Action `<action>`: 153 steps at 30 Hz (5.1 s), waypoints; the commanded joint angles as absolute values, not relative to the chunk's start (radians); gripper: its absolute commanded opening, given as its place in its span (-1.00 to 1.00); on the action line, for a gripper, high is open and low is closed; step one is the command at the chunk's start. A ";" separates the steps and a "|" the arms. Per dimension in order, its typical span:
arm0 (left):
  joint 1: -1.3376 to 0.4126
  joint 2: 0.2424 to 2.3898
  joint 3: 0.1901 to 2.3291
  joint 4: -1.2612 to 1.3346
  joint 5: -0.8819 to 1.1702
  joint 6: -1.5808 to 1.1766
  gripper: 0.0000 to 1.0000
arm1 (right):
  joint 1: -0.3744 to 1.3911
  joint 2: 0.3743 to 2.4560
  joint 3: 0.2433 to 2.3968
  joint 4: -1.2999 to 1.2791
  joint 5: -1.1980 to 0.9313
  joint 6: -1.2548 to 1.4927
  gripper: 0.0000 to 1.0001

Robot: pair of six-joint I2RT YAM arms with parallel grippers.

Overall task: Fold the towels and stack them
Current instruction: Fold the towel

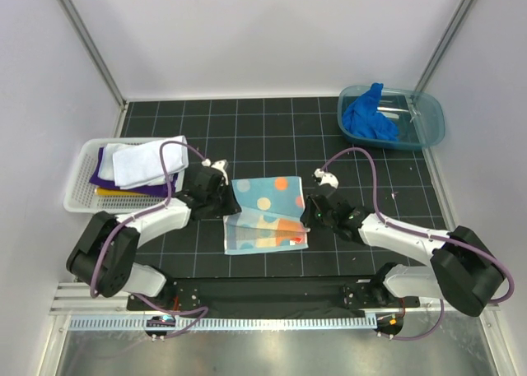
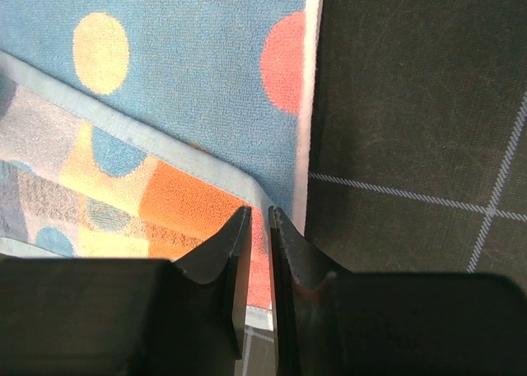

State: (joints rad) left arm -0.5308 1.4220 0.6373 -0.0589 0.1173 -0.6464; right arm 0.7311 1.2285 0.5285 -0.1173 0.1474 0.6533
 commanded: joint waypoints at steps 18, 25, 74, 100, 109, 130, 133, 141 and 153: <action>-0.537 1.350 0.664 -0.104 0.134 -0.627 -0.58 | 0.750 1.152 0.502 -0.126 0.179 0.623 -0.33; -0.535 1.448 0.778 -0.190 0.046 -0.595 -0.54 | 0.750 1.164 0.523 -0.118 0.189 0.581 -0.35; -0.537 1.477 0.825 -0.256 0.074 -0.565 -0.63 | 0.752 1.180 0.477 -0.049 0.130 0.584 -0.70; -0.535 1.235 0.620 -0.173 0.146 -0.580 -0.88 | 0.752 1.135 0.451 -0.038 0.071 0.600 -0.78; -0.535 1.131 0.470 -0.034 0.198 -0.595 -0.85 | 0.752 1.132 0.442 -0.040 0.052 0.604 -0.78; -0.535 1.029 0.318 0.026 0.223 -0.747 -0.79 | 0.752 1.135 0.411 -0.026 0.018 0.617 -0.78; -0.535 1.019 0.316 0.003 0.206 -0.776 -0.79 | 0.752 1.132 0.405 -0.026 0.018 0.620 -0.78; -0.535 0.988 0.307 -0.076 0.176 -0.828 -0.80 | 0.752 1.121 0.396 -0.035 0.023 0.620 -0.78; -0.535 0.911 0.302 -0.207 0.078 -0.896 -0.70 | 0.752 1.111 0.374 -0.029 0.020 0.627 -0.71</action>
State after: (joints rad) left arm -0.5327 0.9497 0.3050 -0.1677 0.1150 -0.8684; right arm 0.7452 1.1374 0.3840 -0.0494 0.0143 0.6186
